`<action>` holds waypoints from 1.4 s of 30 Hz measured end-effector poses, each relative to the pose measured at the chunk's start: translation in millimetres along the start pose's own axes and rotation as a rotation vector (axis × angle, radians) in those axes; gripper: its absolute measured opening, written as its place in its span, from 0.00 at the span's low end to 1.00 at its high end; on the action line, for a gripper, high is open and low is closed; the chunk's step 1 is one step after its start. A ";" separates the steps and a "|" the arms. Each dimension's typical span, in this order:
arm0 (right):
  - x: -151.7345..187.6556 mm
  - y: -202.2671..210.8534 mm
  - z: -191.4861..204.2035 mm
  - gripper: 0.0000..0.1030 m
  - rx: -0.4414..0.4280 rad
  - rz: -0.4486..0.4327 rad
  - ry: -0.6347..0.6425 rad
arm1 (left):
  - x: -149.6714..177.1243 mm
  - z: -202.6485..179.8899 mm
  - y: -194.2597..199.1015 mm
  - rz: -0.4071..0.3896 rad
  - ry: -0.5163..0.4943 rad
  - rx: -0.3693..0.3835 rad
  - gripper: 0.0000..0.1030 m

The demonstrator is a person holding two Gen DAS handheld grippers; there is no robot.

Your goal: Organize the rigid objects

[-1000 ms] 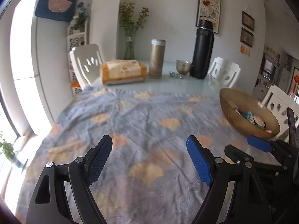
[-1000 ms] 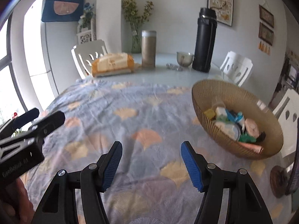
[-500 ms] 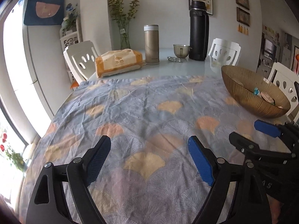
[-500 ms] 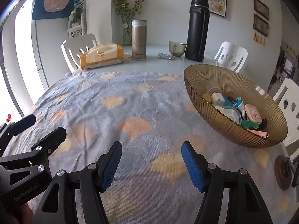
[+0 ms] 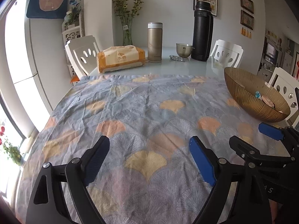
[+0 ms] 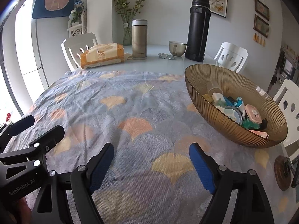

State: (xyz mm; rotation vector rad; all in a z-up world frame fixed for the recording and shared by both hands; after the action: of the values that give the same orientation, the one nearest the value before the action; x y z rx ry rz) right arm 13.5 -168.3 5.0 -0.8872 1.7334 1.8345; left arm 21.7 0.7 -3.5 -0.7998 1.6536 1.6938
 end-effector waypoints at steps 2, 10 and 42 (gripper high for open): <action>0.1 -0.2 -0.3 0.79 -0.001 0.001 -0.002 | 0.0 0.8 -0.1 0.001 0.007 0.002 0.85; 0.6 0.1 1.7 0.79 0.005 0.005 -0.001 | 0.8 2.4 -0.6 0.006 0.018 0.006 0.86; 1.0 -2.4 -4.4 0.79 0.004 0.019 -0.029 | 1.3 1.7 -1.2 0.008 0.013 0.003 0.87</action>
State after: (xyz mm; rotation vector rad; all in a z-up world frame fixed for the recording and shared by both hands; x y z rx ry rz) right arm 15.2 -172.5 2.7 -0.8417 1.7329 1.8460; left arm 21.8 2.4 -5.3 -0.8051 1.6701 1.6943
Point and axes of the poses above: each gripper's, at about its wrist camera, not at the fingertips, and y roughly against the way its jaws point, z to its left, x to its underside, the point moved 7 cm from there along -y, roughly the way its jaws point, and after that the axes turned 4 degrees about -x, right-handed, at the moved point
